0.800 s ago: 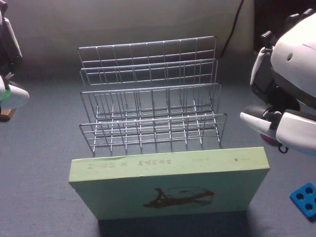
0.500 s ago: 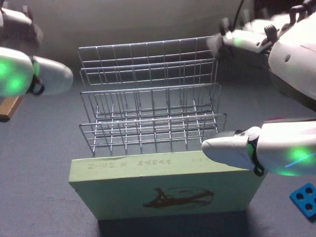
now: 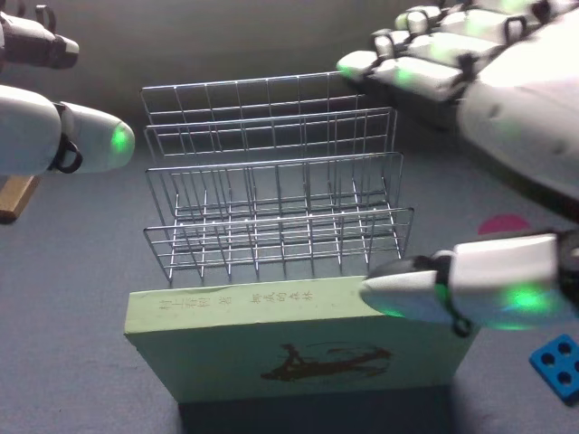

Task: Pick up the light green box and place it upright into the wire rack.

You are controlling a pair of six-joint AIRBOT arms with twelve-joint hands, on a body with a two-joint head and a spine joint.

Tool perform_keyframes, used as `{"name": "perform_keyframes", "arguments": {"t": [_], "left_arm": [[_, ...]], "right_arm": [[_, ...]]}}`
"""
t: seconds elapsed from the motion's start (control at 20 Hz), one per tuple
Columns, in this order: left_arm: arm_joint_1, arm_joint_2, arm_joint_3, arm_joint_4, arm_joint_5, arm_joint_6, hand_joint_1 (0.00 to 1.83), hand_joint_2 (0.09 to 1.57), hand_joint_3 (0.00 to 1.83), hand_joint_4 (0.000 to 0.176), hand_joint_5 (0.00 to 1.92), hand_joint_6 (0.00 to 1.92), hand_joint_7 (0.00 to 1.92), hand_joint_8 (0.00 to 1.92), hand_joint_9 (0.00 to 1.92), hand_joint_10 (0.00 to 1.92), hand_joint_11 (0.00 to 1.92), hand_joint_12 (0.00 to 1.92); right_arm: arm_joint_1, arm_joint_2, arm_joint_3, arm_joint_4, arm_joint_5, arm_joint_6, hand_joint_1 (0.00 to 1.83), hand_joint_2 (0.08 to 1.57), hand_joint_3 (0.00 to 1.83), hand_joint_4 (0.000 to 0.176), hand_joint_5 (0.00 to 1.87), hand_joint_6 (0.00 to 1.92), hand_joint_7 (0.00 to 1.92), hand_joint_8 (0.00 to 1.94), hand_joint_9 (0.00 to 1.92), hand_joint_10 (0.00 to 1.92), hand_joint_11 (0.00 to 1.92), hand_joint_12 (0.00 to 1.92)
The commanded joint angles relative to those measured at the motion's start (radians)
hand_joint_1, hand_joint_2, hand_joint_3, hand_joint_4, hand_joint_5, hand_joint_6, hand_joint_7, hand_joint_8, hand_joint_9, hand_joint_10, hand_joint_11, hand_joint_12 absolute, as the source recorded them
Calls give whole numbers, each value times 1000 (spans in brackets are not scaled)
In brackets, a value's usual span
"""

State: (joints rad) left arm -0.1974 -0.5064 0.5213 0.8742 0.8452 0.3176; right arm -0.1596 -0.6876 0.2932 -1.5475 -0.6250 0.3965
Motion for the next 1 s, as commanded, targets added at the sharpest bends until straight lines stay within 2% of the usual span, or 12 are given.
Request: {"name": "perform_keyframes", "arguments": {"t": [0.0, 0.05, 0.15, 0.2, 0.3, 0.4, 0.45, 0.6, 0.75, 0.95], "left_arm": [[-9, 4, 1, 66, -60, 2, 0, 1100, 0, 0, 217, 2, 212, 1, 162, 0, 0, 624], [-8, 4, 1, 66, -60, 2, 0, 1102, 0, 0, 213, 1, 206, 0, 158, 0, 0, 624], [-6, 4, 2, 66, -60, 2, 0, 1105, 1, 0, 218, 2, 202, 0, 152, 0, 0, 624], [-3, 4, 2, 66, -62, 2, 0, 1118, 5, 0, 218, 1, 196, 0, 137, 1, 0, 592], [0, 4, 3, 66, -62, 2, 0, 1119, 3, 0, 219, 1, 191, 1, 135, 0, 0, 604], [4, 4, 3, 66, -62, 2, 0, 1122, 3, 0, 219, 1, 183, 3, 131, 0, 0, 576], [5, 4, 3, 66, -63, 2, 0, 1124, 2, 0, 218, 0, 182, 2, 130, 0, 0, 556], [7, 4, 1, 66, -64, 2, 0, 1130, 2, 0, 222, 1, 185, 1, 137, 2, 0, 596], [7, 4, 5, 66, -54, 10, 0, 1127, 0, 0, 221, 0, 189, 3, 151, 6, 0, 616], [7, 4, 8, 66, -57, 18, 0, 1137, 1, 0, 220, 0, 179, 2, 133, 3, 0, 568]], "right_arm": [[15, -20, 9, 17, 3, -54, 552, 927, 0, 0, 172, 13, 175, 7, 117, 9, 0, 597], [19, -39, 17, 63, 0, -99, 618, 930, 0, 0, 178, 13, 176, 6, 119, 8, 0, 587], [35, -53, 18, 92, 6, -110, 761, 946, 4, 0, 179, 10, 180, 5, 129, 10, 0, 576], [63, -61, 19, 154, 19, -121, 817, 942, 1, 0, 179, 7, 183, 4, 135, 9, 0, 568], [93, -81, 20, 254, -2, -172, 834, 942, 1, 0, 191, 11, 193, 7, 135, 8, 0, 564], [133, -141, 33, 397, -85, -259, 855, 959, 6, 0, 186, 5, 197, 5, 121, 1, 0, 535], [137, -159, 41, 427, -101, -264, 872, 971, 8, 0, 164, 5, 190, 1, 105, 2, 0, 470], [165, -242, 92, 544, -155, -268, 888, 980, 9, 0, 155, 3, 185, 0, 104, 3, 0, 453], [178, -326, 125, 559, -192, -227, 891, 984, 10, 0, 154, 2, 186, 1, 108, 4, 0, 454], [174, -389, 166, 590, -200, -201, 890, 976, 5, 0, 161, 4, 191, 2, 109, 3, 0, 457]]}}
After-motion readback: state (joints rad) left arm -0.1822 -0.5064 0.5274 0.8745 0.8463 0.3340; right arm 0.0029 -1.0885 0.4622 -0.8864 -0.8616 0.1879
